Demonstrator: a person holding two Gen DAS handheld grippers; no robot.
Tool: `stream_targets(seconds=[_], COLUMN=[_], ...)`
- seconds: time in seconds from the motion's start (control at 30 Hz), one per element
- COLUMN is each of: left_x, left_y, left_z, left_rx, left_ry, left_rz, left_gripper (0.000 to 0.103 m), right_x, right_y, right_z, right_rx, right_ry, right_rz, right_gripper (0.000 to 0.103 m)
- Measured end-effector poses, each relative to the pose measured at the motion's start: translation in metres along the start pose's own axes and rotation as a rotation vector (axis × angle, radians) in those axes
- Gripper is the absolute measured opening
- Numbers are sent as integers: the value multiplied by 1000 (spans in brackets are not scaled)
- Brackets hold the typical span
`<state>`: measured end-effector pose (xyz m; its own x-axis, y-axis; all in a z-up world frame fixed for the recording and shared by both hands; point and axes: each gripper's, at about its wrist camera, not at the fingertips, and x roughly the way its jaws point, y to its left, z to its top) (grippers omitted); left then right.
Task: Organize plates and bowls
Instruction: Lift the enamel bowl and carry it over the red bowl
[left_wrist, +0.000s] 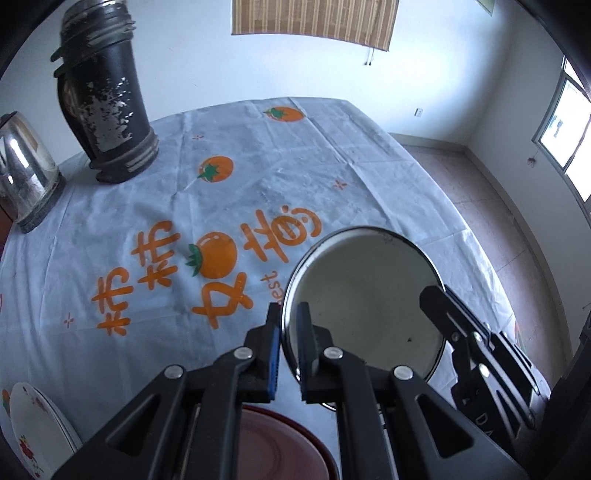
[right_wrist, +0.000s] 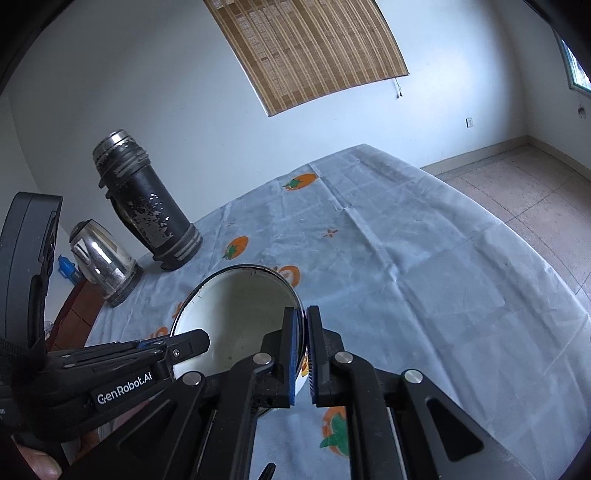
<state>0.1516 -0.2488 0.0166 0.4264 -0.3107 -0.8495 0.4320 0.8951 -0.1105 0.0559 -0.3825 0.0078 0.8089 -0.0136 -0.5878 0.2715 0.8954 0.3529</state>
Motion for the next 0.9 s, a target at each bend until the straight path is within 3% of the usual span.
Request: stream_targets(seconds=[0.2, 0.43, 0.9], left_x=[-12, -40, -68], left_y=[4, -3, 6], left_z=[-10, -25, -64], left_rx=[-39, -1, 14], left_ry=[-19, -112, -198], left_rz=[-31, 7, 46], left_gripper=[5, 5, 5], right_x=[-13, -47, -82], right_y=[2, 15, 36], right_z=[-3, -7, -35], right_rx=[7, -15, -48], right_ry=[-6, -64, -110], right_rz=[23, 22, 44], right_gripper=[6, 6, 6])
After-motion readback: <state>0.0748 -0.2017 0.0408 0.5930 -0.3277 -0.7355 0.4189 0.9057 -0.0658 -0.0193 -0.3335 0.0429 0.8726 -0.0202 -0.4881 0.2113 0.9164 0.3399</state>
